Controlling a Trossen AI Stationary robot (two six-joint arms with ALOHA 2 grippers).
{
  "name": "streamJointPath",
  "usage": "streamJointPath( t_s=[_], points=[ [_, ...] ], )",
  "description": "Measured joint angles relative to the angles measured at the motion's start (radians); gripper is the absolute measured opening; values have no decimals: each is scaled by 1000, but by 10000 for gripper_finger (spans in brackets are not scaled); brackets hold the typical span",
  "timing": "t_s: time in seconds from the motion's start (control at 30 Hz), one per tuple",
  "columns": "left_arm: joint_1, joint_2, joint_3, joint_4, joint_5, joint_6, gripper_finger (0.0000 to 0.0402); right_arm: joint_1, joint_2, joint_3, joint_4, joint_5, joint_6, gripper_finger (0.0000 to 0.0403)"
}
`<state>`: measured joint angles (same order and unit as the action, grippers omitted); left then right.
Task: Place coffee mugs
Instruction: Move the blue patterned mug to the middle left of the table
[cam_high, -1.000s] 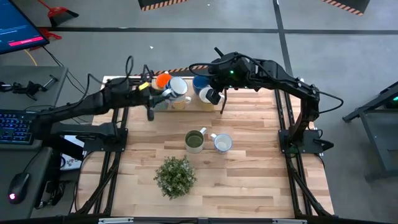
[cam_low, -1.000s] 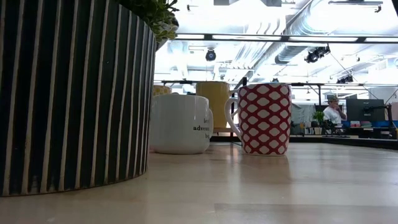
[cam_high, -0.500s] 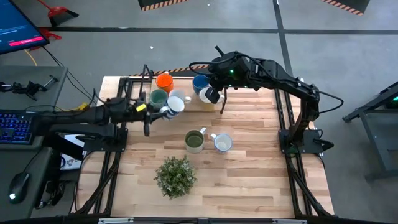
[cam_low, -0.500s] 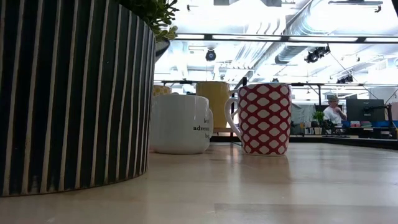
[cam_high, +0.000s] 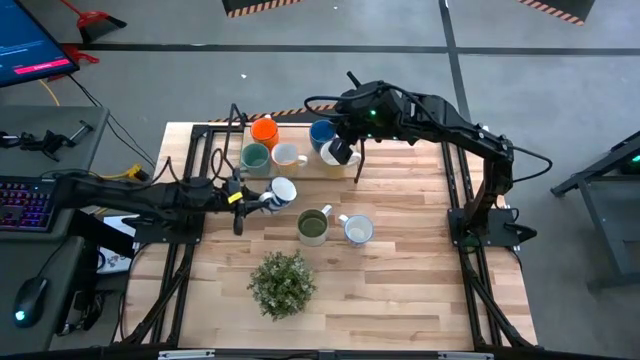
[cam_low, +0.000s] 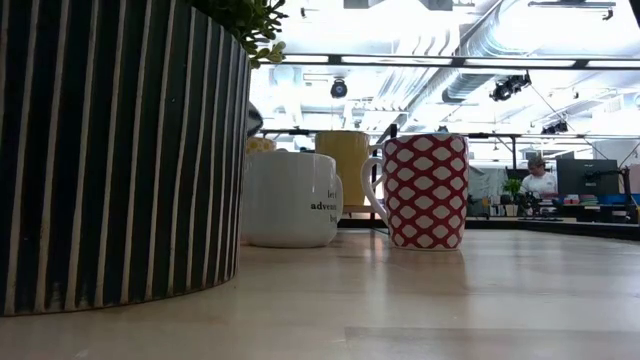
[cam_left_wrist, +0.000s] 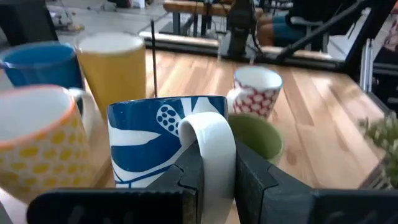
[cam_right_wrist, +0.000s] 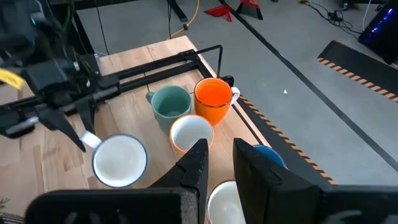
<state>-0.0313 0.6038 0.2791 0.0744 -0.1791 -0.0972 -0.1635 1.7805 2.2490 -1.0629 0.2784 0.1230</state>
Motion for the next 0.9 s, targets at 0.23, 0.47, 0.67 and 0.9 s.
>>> streamJointPath(
  t_s=[0.23, 0.47, 0.67, 0.9],
  points=[
    [-11, -1, -47, 55, 10, 0, 41, 15, 0, -2, 87, -2, -106, 55],
    [-11, -1, -46, 61, 27, 20, 41, 30, -69, -267, 158, -69, -108, 55],
    [-11, -1, -46, 51, 47, 20, 41, 56, -367, -749, 458, -64, 22, 55],
    [-11, -1, -45, 8, 47, 20, 41, 157, -723, -1306, 1085, -33, 97, 55]
  ],
)
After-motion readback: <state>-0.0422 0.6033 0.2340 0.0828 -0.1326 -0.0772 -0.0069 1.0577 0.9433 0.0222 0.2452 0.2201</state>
